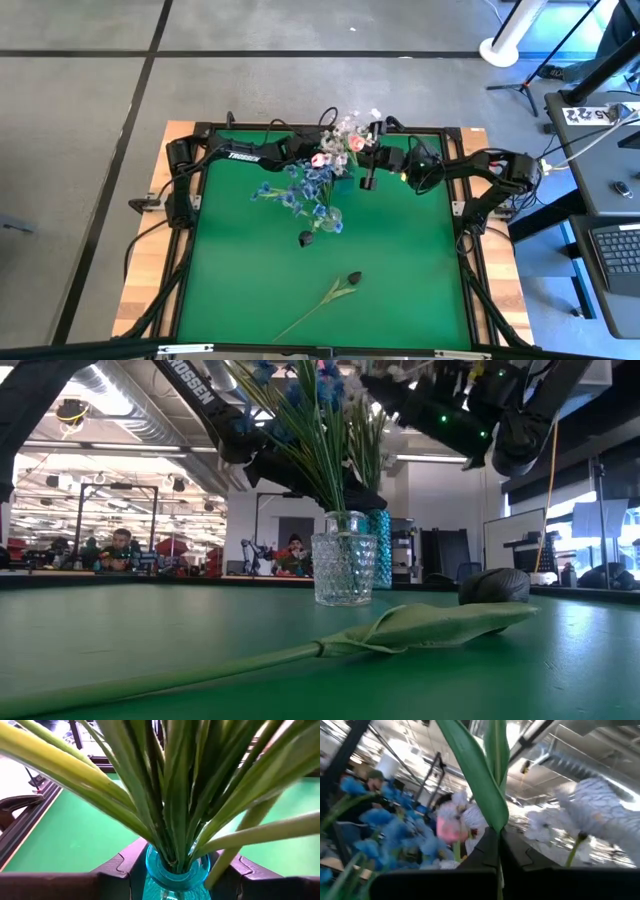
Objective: Sort flowers into vase by color
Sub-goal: Put the pink flowers into the blue transparent vase
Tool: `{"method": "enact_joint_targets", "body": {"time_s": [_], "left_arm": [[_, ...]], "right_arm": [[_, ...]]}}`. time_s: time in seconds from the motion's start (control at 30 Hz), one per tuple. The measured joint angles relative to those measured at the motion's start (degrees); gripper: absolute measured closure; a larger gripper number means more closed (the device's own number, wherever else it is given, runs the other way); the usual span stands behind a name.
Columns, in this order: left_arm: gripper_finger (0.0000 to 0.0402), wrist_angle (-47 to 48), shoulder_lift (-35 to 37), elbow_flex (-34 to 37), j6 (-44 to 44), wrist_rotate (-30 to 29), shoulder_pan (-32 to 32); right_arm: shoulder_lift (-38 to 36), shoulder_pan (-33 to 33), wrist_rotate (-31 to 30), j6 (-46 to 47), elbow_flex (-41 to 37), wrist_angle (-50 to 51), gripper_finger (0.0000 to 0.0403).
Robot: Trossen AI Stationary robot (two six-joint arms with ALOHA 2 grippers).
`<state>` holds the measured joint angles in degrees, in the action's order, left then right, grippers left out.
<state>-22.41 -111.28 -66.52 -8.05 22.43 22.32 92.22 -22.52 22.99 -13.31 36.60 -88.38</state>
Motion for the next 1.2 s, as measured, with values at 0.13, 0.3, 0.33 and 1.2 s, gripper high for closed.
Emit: {"method": "enact_joint_targets", "body": {"time_s": [0.13, 0.3, 0.33, 1.2], "left_arm": [[0.0249, 0.8, 0.0, 0.0, 0.0, -0.1, 0.0], [0.0249, 2.0, 0.0, 0.0, 0.0, -0.6, 0.0], [0.0249, 2.6, 0.0, 0.0, 0.0, -0.6, 0.0], [0.0249, 6.4, 0.2, -0.2, -0.2, -1.9, 0.2]], "right_arm": [[0.0, -0.4, -1.8, -1.0, -0.3, -0.1, 0.0403], [-0.3, -0.5, -1.3, -0.9, -0.3, -0.2, 0.0403], [-0.3, -0.5, -1.1, -1.2, -0.3, -0.1, 0.0403], [-1.7, -0.4, 2.1, -4.8, -0.4, 3.0, 0.0403]]}}
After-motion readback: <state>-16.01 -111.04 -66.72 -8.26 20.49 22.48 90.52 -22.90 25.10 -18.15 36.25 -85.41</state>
